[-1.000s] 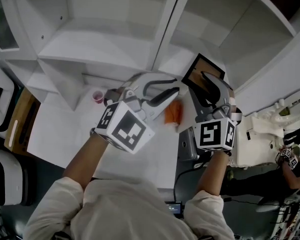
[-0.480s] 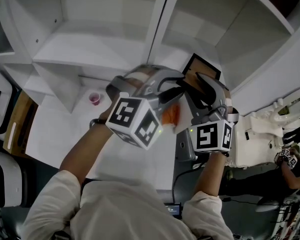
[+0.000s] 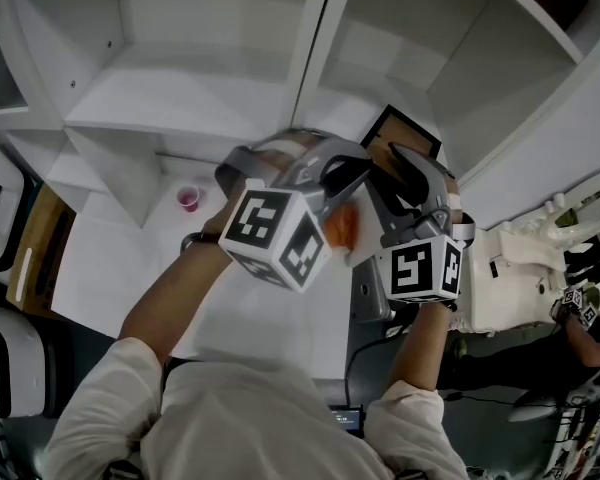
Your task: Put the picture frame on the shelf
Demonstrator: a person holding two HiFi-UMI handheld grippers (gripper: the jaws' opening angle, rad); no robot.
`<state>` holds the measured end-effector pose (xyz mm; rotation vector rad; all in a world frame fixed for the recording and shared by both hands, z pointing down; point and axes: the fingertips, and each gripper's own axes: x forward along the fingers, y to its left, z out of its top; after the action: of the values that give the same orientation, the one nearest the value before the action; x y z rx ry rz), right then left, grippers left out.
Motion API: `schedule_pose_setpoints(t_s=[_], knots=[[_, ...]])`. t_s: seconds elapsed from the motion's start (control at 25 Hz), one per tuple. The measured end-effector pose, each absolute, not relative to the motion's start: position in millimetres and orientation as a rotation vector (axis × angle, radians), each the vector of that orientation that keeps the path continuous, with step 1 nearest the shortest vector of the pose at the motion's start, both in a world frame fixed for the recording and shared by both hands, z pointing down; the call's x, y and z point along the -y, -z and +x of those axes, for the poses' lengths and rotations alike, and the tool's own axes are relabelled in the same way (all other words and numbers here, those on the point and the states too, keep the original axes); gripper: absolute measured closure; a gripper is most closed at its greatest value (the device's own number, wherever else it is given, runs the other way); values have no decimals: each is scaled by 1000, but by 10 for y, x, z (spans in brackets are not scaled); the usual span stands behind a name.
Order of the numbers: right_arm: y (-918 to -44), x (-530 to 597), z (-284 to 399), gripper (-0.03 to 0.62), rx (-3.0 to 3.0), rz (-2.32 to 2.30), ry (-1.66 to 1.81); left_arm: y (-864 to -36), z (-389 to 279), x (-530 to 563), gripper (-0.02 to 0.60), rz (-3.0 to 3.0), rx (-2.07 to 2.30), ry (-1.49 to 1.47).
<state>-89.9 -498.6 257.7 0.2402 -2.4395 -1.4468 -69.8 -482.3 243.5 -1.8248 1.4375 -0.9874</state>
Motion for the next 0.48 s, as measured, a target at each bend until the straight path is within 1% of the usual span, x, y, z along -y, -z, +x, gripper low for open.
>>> schedule_pose_setpoints(t_s=[0.48], knots=[[-2527,4973,-733,381,2490,268,1399,-2445,-728,4896,578,-1795,-1495,1046]])
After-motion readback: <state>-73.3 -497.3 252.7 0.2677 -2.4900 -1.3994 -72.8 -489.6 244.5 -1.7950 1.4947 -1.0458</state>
